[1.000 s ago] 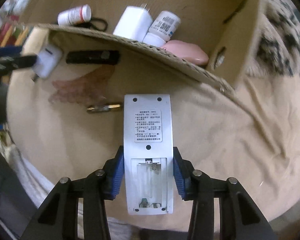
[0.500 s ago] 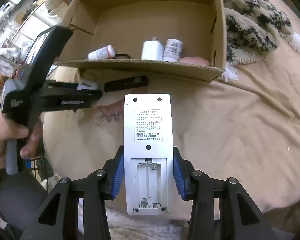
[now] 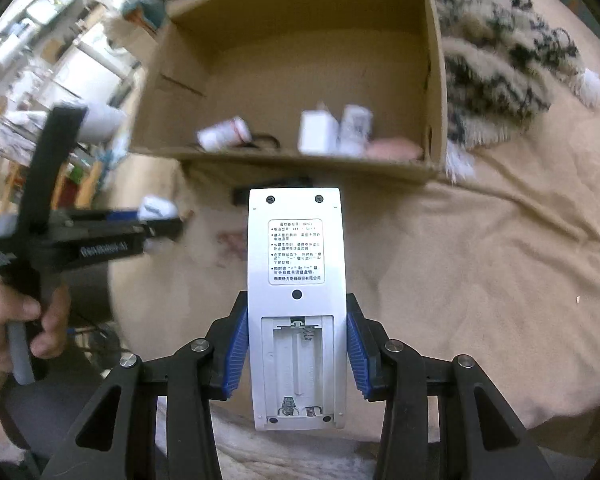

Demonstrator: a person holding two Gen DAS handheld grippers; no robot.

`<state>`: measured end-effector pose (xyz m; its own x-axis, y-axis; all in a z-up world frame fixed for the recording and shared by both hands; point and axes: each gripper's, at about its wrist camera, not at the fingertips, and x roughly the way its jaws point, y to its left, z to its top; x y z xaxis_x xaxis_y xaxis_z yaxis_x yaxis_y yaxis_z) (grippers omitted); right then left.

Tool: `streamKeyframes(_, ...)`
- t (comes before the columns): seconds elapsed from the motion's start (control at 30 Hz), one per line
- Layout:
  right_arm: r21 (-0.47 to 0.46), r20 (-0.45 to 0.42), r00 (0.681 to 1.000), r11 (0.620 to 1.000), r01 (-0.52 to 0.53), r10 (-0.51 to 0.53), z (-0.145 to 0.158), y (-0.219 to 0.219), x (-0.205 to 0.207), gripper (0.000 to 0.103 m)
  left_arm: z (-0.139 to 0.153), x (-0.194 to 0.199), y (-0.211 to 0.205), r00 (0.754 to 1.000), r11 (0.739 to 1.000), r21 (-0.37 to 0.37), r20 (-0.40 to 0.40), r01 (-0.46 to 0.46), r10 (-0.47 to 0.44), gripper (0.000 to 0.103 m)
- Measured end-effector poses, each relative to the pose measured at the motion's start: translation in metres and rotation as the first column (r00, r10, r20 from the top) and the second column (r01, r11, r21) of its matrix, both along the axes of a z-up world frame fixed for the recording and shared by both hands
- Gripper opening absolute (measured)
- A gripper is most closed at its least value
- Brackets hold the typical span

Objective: Organize rigid objects
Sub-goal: 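Grasp the white remote with the right gripper while the left gripper grasps the earbuds case, then lower the remote and earbuds case into the box and open both grippers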

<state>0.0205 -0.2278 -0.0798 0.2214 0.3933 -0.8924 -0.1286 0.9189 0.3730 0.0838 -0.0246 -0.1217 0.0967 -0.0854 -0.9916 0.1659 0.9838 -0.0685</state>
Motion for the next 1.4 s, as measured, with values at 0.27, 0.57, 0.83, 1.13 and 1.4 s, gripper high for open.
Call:
streamKeyframes(0.27, 0.035, 0.119, 0.993, 0.999, 0.023, -0.027, 0.040, -0.004, 0.011, 0.046, 0.055, -0.011, 0.012, 0.990, 0.999, -0.030, 0.139, -0.023, 0.027, 0.038)
streamKeyframes(0.57, 0.003, 0.201, 0.976, 0.997, 0.081, -0.080, 0.063, -0.009, 0.076, 0.046, 0.097, 0.053, -0.008, 0.964, 0.999, -0.044, 0.263, -0.021, 0.032, 0.038)
streamKeyframes(0.83, -0.036, 0.246, 0.964, 0.993, 0.116, -0.104, 0.033, -0.006, 0.133, 0.046, 0.079, 0.107, -0.044, 0.958, 1.000, -0.010, 0.288, 0.014, -0.011, 0.038)
streamKeyframes(1.13, -0.113, 0.234, 0.963, 0.980, 0.164, -0.135, 0.010, -0.004, 0.142, 0.046, 0.030, 0.125, -0.056, 0.968, 0.999, -0.038, 0.249, 0.024, -0.014, 0.038)
streamKeyframes(1.4, -0.222, 0.248, 0.960, 0.957, 0.185, -0.128, 0.001, 0.006, 0.155, 0.046, 0.019, 0.132, -0.053, 0.968, 1.000, -0.002, 0.250, -0.002, 0.002, 0.038)
